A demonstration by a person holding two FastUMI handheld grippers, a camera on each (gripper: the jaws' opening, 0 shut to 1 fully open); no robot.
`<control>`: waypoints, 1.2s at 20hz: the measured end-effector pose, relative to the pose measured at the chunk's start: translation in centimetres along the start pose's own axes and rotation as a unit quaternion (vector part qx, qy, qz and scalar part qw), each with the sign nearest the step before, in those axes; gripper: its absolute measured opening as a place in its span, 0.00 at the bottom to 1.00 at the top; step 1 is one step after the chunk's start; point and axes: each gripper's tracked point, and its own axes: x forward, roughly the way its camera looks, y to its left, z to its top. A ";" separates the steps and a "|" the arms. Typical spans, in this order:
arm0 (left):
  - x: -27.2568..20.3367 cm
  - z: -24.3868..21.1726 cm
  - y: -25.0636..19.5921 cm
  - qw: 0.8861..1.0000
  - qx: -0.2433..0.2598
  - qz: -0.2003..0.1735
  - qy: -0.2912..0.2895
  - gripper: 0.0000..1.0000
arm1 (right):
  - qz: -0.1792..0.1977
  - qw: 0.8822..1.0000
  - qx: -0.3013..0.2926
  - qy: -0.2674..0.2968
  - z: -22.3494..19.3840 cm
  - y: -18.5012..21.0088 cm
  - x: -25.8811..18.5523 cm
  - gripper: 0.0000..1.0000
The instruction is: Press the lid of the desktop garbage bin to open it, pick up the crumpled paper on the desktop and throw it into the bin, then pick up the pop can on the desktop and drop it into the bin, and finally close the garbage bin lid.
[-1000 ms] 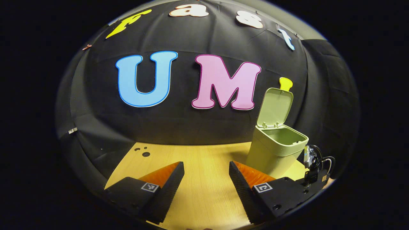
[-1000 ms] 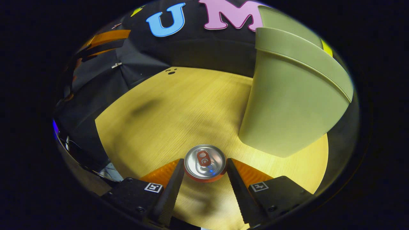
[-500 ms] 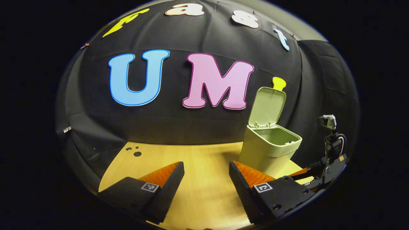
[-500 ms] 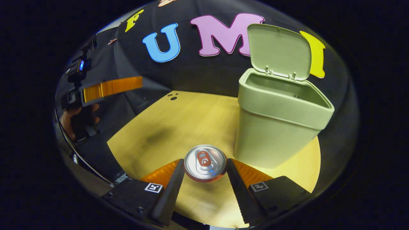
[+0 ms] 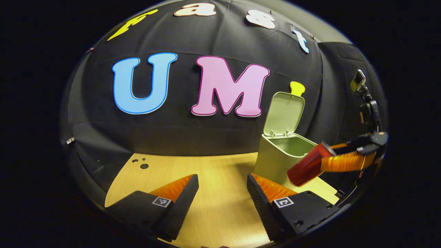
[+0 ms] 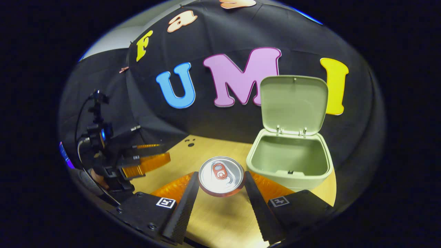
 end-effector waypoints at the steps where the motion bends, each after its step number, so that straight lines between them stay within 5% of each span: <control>1: -0.2 0.0 0.1 1.000 0.000 0.001 0.000 0.92 | -0.005 1.000 -0.001 -0.010 1.0 -0.7 0.1 0.83; 9: -1.1 -0.6 1.3 1.000 -0.006 0.020 0.004 0.92 | -0.061 0.996 0.021 -0.068 6.6 -6.3 1.8 0.83; 14: -1.3 -0.9 1.5 1.000 -0.009 0.025 0.008 0.92 | -0.117 0.993 0.009 -0.030 4.3 -10.9 3.9 0.83; 24: -1.3 -1.4 1.8 0.999 -0.008 0.030 0.016 0.93 | -0.110 0.992 0.026 0.052 -0.8 -10.8 7.3 0.84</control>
